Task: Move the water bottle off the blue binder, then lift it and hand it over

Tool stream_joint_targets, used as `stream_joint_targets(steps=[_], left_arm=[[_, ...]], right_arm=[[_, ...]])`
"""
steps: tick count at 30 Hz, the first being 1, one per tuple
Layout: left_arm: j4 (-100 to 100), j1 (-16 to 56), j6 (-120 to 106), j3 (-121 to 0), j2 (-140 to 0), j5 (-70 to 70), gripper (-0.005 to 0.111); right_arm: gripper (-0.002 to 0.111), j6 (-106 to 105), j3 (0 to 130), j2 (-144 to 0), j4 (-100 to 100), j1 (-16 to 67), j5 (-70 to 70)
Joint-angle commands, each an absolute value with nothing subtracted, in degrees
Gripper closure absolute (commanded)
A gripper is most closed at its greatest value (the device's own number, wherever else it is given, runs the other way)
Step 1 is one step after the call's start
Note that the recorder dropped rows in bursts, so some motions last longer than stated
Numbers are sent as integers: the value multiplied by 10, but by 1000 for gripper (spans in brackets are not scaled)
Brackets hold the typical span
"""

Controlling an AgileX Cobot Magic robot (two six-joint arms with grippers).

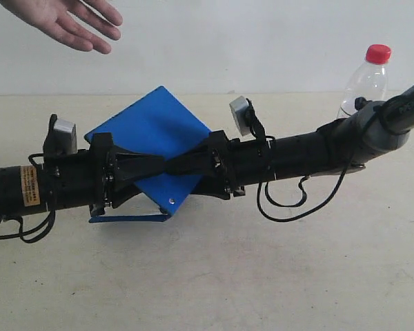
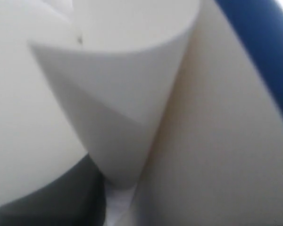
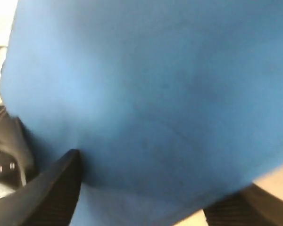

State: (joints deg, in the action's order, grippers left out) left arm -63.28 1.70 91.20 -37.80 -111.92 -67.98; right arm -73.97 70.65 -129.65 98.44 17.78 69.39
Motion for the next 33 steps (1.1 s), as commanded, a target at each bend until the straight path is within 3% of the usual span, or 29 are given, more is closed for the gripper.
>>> stream_joint_targets(steps=[1, 3, 5, 7, 10, 13, 17, 20, 27, 33], left_arm=[[-683, 21, 921, -379, -1118, -700, 102], [-683, 20, 915, -379, -1118, -700, 99], [-684, 20, 912, -379, -1118, -700, 80], [-696, 20, 912, -379, -1118, -700, 52], [-712, 20, 916, -379, -1118, -700, 42], [-723, 20, 916, -379, -1118, -661, 42], [-713, 13, 916, -379, -1118, -594, 42], [-697, -14, 912, -379, -1118, -470, 48], [-670, -72, 888, -379, -1111, -467, 55], [-679, -89, 858, -379, -1104, -471, 78]], right_arm=[[48, -746, 728, -1294, 999, 178, 700], [48, -741, 728, -1294, 999, 178, 700], [51, -740, 728, -1294, 999, 178, 700], [65, -736, 728, -1294, 999, 178, 700], [85, -725, 728, -1294, 999, 178, 700], [109, -722, 728, -1294, 999, 178, 700], [108, -721, 728, -1294, 999, 178, 700], [108, -723, 728, -1294, 999, 178, 674], [108, -762, 728, -1294, 999, 178, 675], [108, -794, 728, -1294, 999, 178, 688]])
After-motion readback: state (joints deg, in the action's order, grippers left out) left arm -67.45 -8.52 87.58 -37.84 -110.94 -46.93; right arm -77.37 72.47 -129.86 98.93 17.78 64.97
